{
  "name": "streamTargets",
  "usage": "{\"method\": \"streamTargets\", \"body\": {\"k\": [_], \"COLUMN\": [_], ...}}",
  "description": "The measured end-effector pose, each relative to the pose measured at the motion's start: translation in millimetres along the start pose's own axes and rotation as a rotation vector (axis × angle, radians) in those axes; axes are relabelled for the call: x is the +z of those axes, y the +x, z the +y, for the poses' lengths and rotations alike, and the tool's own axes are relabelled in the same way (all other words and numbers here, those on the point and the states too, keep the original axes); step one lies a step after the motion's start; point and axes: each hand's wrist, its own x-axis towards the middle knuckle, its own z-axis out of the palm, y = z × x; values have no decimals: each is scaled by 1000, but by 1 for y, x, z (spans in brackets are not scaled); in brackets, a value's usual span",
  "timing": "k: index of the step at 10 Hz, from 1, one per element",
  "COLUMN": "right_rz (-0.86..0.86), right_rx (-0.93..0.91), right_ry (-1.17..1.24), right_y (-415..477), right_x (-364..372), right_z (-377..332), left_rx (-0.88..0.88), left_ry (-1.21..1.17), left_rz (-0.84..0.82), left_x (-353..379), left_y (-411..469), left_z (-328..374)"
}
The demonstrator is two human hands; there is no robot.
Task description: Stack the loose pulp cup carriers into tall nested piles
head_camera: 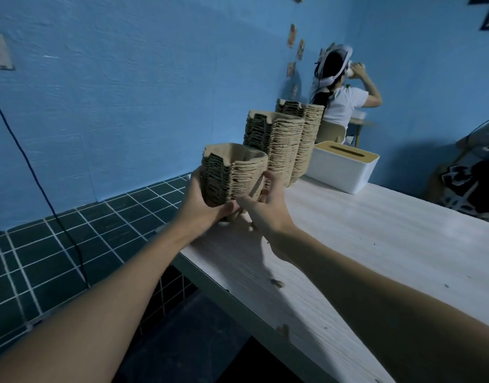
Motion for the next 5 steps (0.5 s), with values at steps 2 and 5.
{"method": "streamTargets", "body": {"k": [2, 5], "right_rz": [-26, -161], "right_rx": [-5, -16], "right_ry": [-3, -12], "right_y": [-2, -31], "right_x": [-2, -29], "right_z": [-3, -15], "left_rx": [-20, -115], "left_ry": [14, 240], "left_rz": [-13, -5], "left_x": [1, -13], "left_y": [0, -22], "left_z": [-1, 4]}}
